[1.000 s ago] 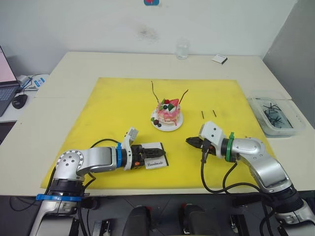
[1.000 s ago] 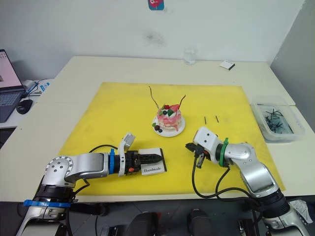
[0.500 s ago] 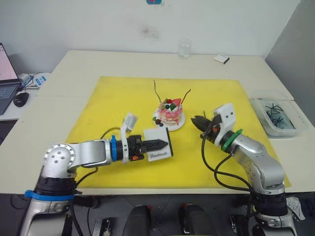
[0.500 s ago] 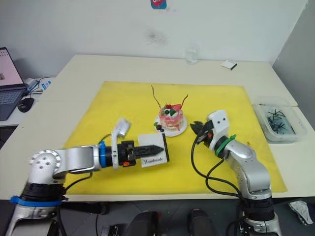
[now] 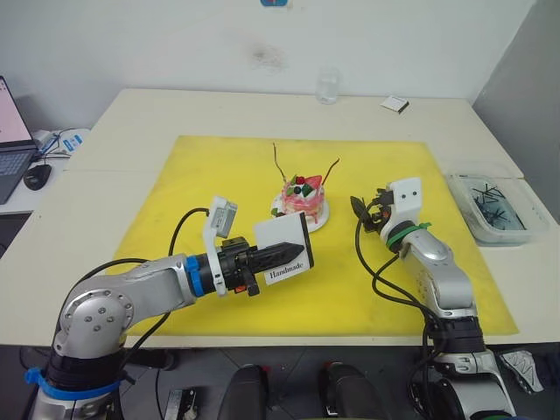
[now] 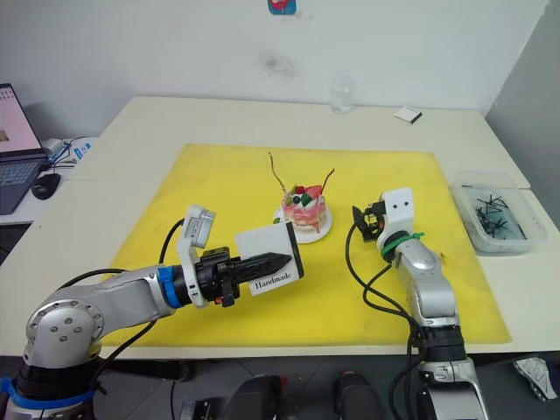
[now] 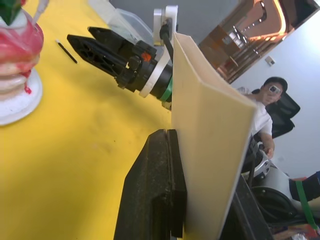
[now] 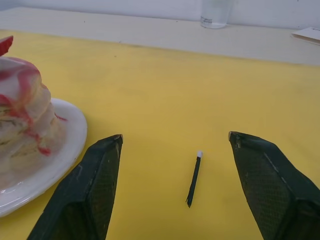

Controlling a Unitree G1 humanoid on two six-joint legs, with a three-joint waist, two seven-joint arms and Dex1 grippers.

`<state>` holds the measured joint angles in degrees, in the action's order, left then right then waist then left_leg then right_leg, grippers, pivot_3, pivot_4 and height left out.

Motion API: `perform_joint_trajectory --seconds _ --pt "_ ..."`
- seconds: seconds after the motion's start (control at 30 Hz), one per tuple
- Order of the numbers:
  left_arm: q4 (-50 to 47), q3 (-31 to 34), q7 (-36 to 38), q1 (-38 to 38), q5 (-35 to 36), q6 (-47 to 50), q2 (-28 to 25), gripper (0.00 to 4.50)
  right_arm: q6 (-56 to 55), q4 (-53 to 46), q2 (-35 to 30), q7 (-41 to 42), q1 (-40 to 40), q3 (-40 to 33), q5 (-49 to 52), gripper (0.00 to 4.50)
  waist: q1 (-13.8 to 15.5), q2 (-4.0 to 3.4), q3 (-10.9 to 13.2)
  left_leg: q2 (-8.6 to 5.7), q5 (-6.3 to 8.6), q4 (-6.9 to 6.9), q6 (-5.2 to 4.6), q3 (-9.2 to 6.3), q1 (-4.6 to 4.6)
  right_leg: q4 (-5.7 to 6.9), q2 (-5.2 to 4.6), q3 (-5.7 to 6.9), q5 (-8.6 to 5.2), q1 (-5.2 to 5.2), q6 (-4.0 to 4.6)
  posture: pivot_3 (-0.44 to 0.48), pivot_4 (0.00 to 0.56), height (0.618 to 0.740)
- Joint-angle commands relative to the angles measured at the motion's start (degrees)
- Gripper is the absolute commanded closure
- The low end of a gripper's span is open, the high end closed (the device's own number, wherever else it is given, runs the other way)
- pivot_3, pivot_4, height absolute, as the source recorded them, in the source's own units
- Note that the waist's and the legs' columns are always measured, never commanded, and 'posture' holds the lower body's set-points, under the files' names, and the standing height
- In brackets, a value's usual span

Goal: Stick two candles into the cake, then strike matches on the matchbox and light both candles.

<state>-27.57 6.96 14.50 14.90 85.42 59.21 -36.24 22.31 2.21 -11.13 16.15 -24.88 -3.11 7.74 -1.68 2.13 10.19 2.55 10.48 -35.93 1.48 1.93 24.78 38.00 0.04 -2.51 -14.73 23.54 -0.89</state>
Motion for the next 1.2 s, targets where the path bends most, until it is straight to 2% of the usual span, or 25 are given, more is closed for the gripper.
perform_joint_trajectory --seconds 0.03,0.07,0.43,0.83,0.97,1.07,1.2 --pt "-1.0 1.5 -0.8 -0.9 0.9 -1.8 0.1 4.31 -2.0 -0.1 0.0 -0.5 -1.4 0.0 -0.2 0.93 0.0 0.00 0.0 0.00 0.00 0.00 0.00 0.02 0.00 0.00 0.00 0.00 0.12 0.00 -0.20 0.000 0.150 0.740" --pt "-0.8 1.7 -0.6 -1.2 1.8 -1.8 0.0 4.48 -1.9 0.1 0.1 -0.6 -1.3 0.1 -0.3 0.93 0.0 0.00 0.0 0.00 0.00 0.00 0.00 0.02 0.00 0.00 0.00 0.02 0.12 0.01 -0.21 0.000 0.150 0.740" --pt "-0.6 0.8 -3.1 -1.1 4.7 -3.1 0.1 4.48 -2.9 4.0 2.2 -2.8 -1.8 -0.1 -0.3 0.93 0.0 -0.01 0.0 0.02 0.00 0.00 0.00 -0.02 0.00 0.01 0.00 0.03 0.12 0.00 -0.20 0.000 0.150 0.740" --pt "-1.5 0.4 -5.4 -0.6 5.7 -4.0 0.1 4.48 -8.5 20.3 6.1 -9.3 -8.1 -3.7 0.7 0.93 -0.1 -0.01 0.0 0.02 0.00 -0.03 -0.01 -0.06 0.00 0.01 0.04 0.05 0.12 -0.03 -0.20 0.000 0.150 0.740" --pt "-1.9 0.0 -6.0 -0.3 5.8 -4.1 0.4 4.48 -8.9 22.3 6.5 -11.3 -8.2 -4.3 0.3 0.93 -0.1 0.00 0.0 0.01 -0.01 -0.08 -0.02 -0.06 -0.01 0.01 0.04 0.05 0.13 -0.08 -0.20 0.000 0.150 0.740" --pt "-2.4 -0.2 -6.4 -0.5 5.7 -4.5 0.5 4.50 -8.5 22.3 6.8 -11.5 -7.4 -3.5 0.0 1.86 -0.1 0.01 0.0 0.00 -0.01 -0.12 -0.03 -0.06 -0.05 0.01 0.03 0.04 0.11 -0.14 -0.16 0.000 0.150 0.740" --pt "-3.0 -0.6 -6.6 -1.0 5.1 -4.9 0.6 4.50 -7.6 21.2 7.0 -12.0 -5.6 -1.8 -1.2 3.34 -0.1 0.04 0.0 0.01 -0.01 -0.12 -0.03 -0.08 -0.06 0.00 0.03 0.04 0.11 -0.16 -0.15 0.000 0.150 0.740"
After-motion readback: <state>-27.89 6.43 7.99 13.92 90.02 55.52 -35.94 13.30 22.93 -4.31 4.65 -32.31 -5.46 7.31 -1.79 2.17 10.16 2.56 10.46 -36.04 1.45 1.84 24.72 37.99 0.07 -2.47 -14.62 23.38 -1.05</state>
